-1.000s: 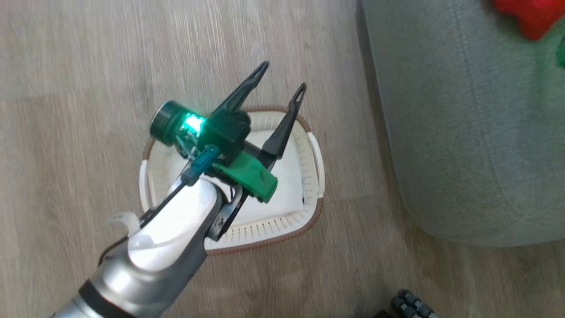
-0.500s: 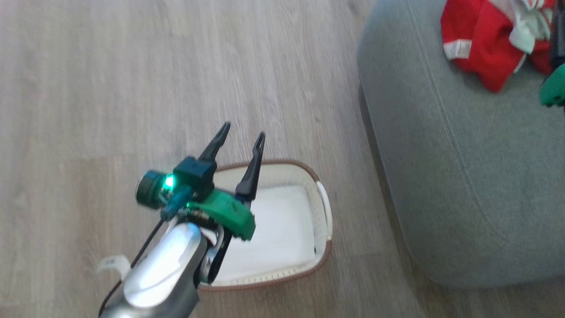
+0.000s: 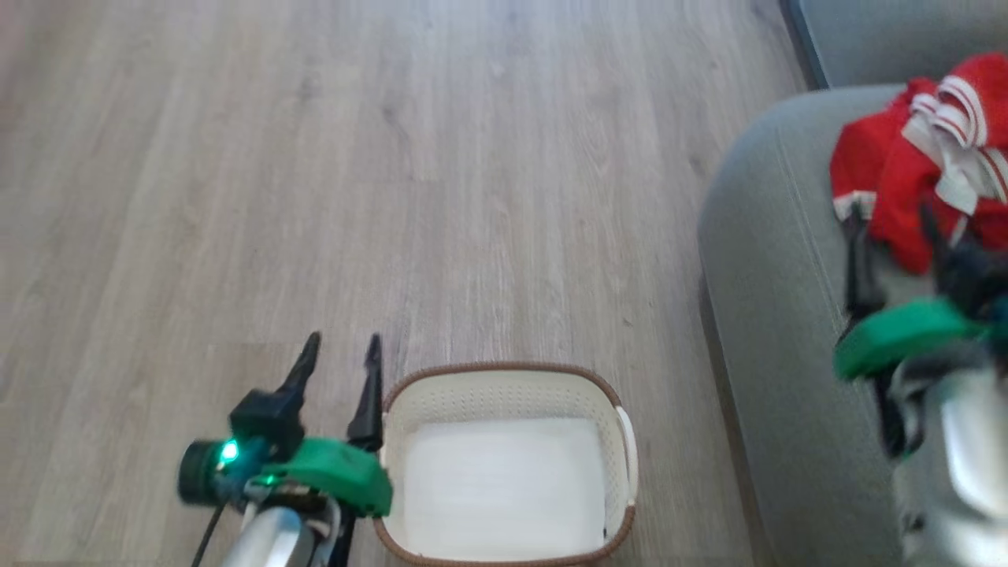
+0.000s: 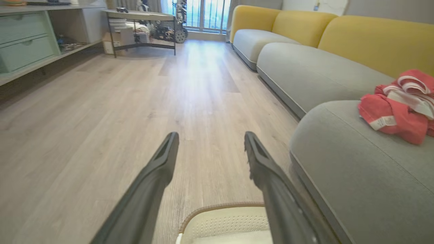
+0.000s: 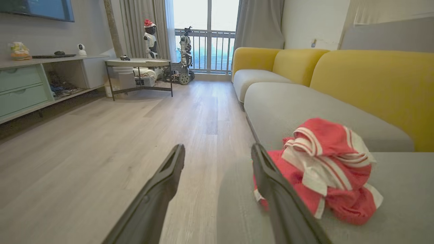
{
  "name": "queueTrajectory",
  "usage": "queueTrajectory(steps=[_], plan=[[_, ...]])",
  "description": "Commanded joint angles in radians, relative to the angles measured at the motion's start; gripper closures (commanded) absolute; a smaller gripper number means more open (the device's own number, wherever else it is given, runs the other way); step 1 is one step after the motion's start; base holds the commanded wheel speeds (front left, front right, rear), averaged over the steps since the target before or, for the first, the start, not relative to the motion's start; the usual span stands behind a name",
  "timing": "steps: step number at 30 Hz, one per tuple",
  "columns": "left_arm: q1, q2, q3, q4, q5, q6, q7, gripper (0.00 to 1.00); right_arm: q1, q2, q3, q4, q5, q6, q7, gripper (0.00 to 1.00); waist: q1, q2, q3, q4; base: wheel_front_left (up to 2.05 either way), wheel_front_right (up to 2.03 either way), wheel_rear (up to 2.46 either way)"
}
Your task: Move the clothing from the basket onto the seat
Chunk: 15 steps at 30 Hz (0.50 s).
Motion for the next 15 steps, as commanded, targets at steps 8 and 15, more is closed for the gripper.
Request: queueTrajectory(steps=[8,15], plan=[[0.071,0.002,0.15,-0.105,0.026,0.008,-0.012,0.0,0.129,0.077,0.065,-0.132,-0.003,0.0,-0.009,0.0,0.0001,-0.0001,-0.037,0.046,0.0,0.0,0.0],[0.136,-0.015,0.223,-0.127,0.056,-0.008,-0.013,0.0,0.23,0.088,0.101,-0.215,0.039,0.0,-0.009,0.0,0.0001,-0.0001,-0.043,0.057,0.0,0.0,0.0]])
